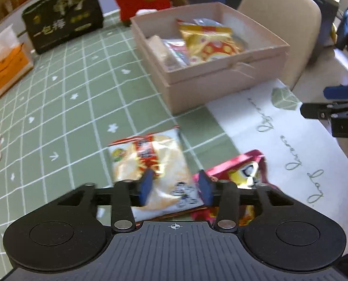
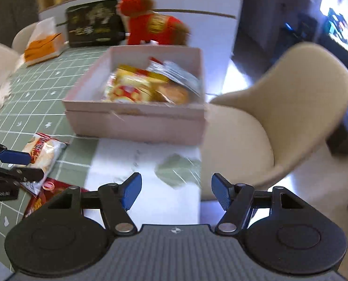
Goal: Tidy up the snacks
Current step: 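Hold the rice cracker packet with the left gripper while the right positions over the red packet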
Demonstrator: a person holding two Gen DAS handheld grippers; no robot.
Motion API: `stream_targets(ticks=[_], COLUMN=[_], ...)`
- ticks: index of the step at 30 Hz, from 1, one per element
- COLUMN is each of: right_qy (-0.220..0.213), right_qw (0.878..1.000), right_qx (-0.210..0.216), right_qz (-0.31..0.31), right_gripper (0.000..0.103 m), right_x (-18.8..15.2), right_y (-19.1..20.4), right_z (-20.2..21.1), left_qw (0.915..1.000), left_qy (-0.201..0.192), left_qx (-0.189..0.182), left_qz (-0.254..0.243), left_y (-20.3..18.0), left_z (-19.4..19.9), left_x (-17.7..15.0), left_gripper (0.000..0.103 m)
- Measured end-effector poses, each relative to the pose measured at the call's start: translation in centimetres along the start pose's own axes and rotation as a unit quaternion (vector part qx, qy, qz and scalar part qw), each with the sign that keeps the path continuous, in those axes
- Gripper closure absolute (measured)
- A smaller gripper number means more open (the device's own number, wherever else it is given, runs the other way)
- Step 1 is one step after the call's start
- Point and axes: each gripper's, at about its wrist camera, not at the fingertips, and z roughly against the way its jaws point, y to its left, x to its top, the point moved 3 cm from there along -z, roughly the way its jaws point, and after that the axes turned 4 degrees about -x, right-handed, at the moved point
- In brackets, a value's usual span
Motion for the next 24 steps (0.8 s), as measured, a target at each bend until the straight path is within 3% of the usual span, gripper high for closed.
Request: stream_targets(ticks=[2, 4, 6, 9, 12, 17, 24], right_qy=[0.008, 0.019, 0.022, 0.021, 0.027, 0.049, 0.050], right_qw=[1.000, 0.999, 0.999, 0.999, 0.996, 0.988, 0.984], right_qx=[0.006, 0.018, 0.027, 0.050, 0.084, 0.141, 0.139], right_qz=[-0.017, -0.021, -0.017, -0.005, 0.008, 0.048, 0.101], right_gripper=[0.036, 0.036, 0.036, 0.035, 0.032, 0.030, 0.015], right_x=[-1.1, -1.7, -2.2, -3.0, -3.6, -4.9, -6.1], right_y=[-0.4, -0.1, 0.7, 2.4, 4.3, 8.2, 11.5], right_z=[0.0, -0.2, -0.1, 0.8, 1.4, 1.8, 2.1], left_qw=[0.9999, 0.9990, 0.9966, 0.9864, 0.9777, 0.9831, 0.9844], left_qy=[0.000, -0.010, -0.029, -0.040, -0.026, -0.021, -0.028], left_qx=[-0.015, -0.034, -0.029, 0.001, -0.011, -0.021, -0.036], left_qz=[0.001, 0.027, 0.072, 0.160, 0.208, 0.180, 0.170], left_y=[-0.3, 0.3, 1.6, 5.1, 6.9, 5.5, 4.7], left_z=[-0.1, 0.3, 1.0, 1.4, 0.7, -0.8, -1.6], left_x=[0.1, 0.2, 0.3, -0.1, -0.4, -0.1, 0.4], left_gripper=[0.038, 0.040, 0.042, 0.044, 0.045, 0.038, 0.032])
